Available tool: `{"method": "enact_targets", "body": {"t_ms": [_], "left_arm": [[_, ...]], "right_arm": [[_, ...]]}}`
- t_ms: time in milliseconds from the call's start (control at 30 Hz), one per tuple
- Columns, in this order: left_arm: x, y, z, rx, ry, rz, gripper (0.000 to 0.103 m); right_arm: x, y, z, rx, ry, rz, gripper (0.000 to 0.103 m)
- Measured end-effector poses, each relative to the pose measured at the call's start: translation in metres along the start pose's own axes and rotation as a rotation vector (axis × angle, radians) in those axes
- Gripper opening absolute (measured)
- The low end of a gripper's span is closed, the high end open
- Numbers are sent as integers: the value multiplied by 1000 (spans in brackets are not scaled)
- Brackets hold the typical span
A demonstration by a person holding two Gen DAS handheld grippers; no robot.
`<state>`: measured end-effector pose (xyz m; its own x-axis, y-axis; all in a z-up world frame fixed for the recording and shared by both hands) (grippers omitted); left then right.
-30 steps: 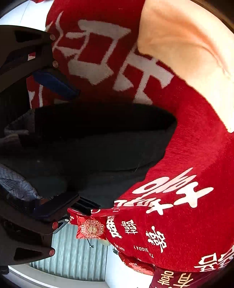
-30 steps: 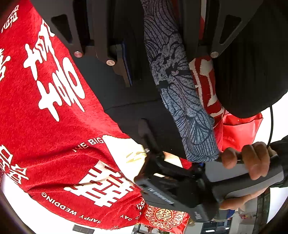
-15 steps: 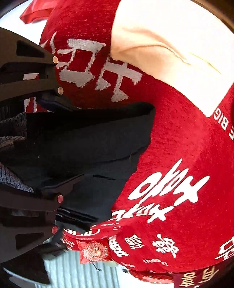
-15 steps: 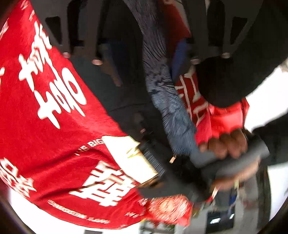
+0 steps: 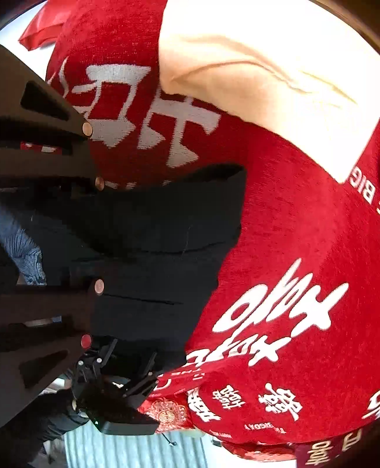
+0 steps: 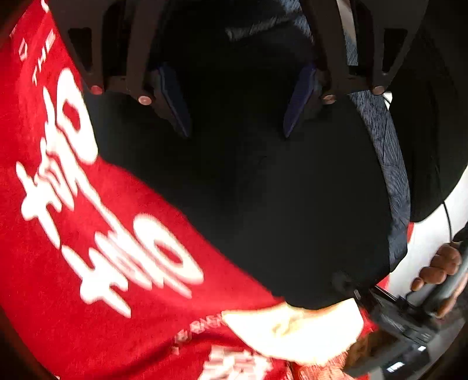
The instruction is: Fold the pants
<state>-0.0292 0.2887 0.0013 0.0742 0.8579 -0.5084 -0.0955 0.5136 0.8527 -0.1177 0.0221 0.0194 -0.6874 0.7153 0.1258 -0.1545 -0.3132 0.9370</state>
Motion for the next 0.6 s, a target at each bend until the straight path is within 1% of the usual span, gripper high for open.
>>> {"method": "enact_targets", "body": {"t_ms": [67,167,200,267,300,333,367,400,433,467,500,533,600], "left_arm": [[-8,0,-1,-2,-27,57,22],[-16,7,0,-7,-15,97,21],[-19,10,-1,-13,-11,102,19],[-31,21,-1,-32,-28,117,17],[-35,24,-1,-34,-31,118,17],[-40,28,-1,-36,-35,121,17],[-48,32,0,-39,-41,126,17],[-54,33,0,-42,-47,128,17],[-63,35,0,-47,-64,138,16],[-74,37,-1,-51,-86,161,16],[-80,37,-1,-52,-93,178,16],[-87,37,-2,-50,-100,199,16],[-100,38,-3,-51,-114,228,15]], "right_arm": [[1,2,-1,-1,5,-7,71],[1,9,-2,-2,-22,-10,70],[1,15,-3,-19,-37,-3,69],[0,33,-6,-89,-70,25,69],[0,36,-6,-97,-76,29,69],[1,32,-9,-80,-72,23,69],[2,22,-13,-41,-57,11,69],[3,5,-17,23,-32,-5,70],[8,2,-17,-8,11,-22,72],[9,4,-16,-15,26,-20,73],[6,6,-14,6,9,-7,71],[2,13,-12,-7,-17,5,71],[-6,38,-15,-91,-51,12,71]]}}
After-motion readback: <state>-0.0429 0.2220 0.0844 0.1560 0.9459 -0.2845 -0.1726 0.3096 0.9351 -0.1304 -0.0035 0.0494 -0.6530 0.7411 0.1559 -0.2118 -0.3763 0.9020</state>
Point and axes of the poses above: each gripper's, at about its wrist camera, not at the fingertips, and y roughly against the way its jaws point, x to its left, z to its top, the point moved 2 cm from there along -y, roughly the way its jaws point, and after that the axes turned 2 degrees about z, right-handed, at the moved point
